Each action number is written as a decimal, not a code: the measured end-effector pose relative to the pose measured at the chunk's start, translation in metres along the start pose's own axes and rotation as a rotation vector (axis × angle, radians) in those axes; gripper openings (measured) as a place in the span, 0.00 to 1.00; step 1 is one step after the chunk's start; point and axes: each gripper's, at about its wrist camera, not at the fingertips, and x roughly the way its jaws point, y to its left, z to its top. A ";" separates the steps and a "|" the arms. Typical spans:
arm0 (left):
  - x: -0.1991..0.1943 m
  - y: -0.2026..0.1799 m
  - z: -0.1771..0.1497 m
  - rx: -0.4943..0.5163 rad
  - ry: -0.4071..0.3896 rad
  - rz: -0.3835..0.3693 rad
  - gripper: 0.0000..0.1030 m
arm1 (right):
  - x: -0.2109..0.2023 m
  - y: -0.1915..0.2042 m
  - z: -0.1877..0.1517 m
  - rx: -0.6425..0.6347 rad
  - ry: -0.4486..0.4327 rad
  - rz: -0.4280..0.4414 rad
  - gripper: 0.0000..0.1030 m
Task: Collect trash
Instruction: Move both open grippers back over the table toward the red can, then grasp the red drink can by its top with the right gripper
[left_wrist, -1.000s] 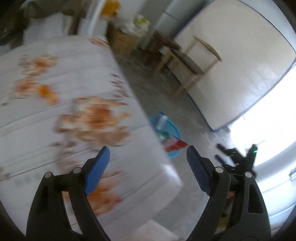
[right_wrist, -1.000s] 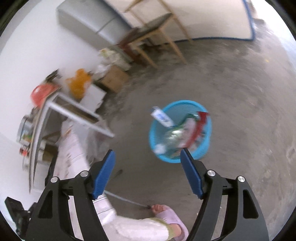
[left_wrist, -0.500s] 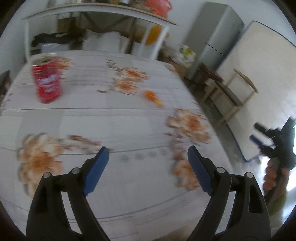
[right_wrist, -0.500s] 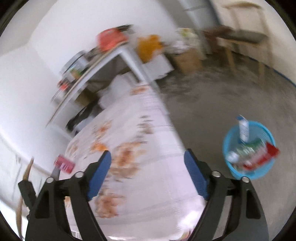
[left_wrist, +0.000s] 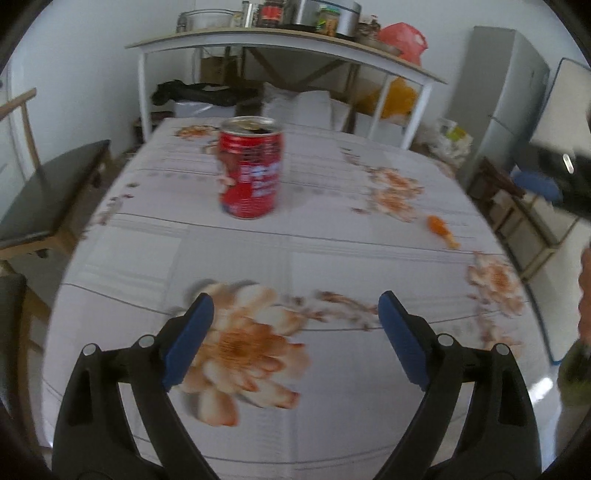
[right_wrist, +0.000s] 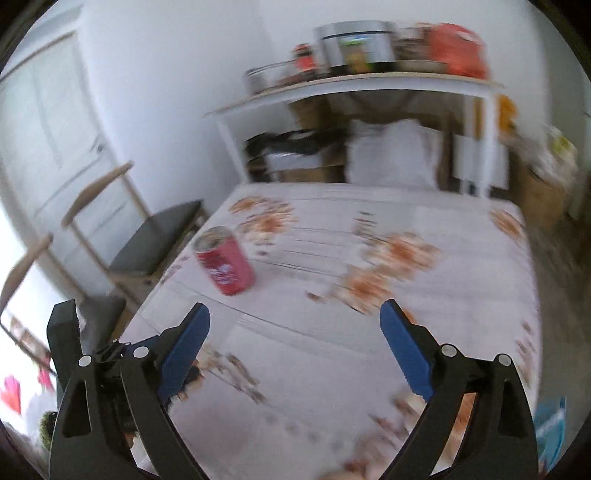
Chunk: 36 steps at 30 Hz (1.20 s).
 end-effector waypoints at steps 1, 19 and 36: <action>0.001 0.004 0.000 -0.002 0.001 0.012 0.84 | 0.011 0.008 0.007 -0.026 0.014 0.015 0.89; 0.012 0.042 -0.003 -0.037 0.047 0.041 0.84 | 0.200 0.104 0.054 -0.214 0.208 0.096 0.81; 0.002 0.040 -0.008 -0.039 0.046 0.034 0.84 | 0.130 0.056 0.053 -0.091 0.106 0.039 0.63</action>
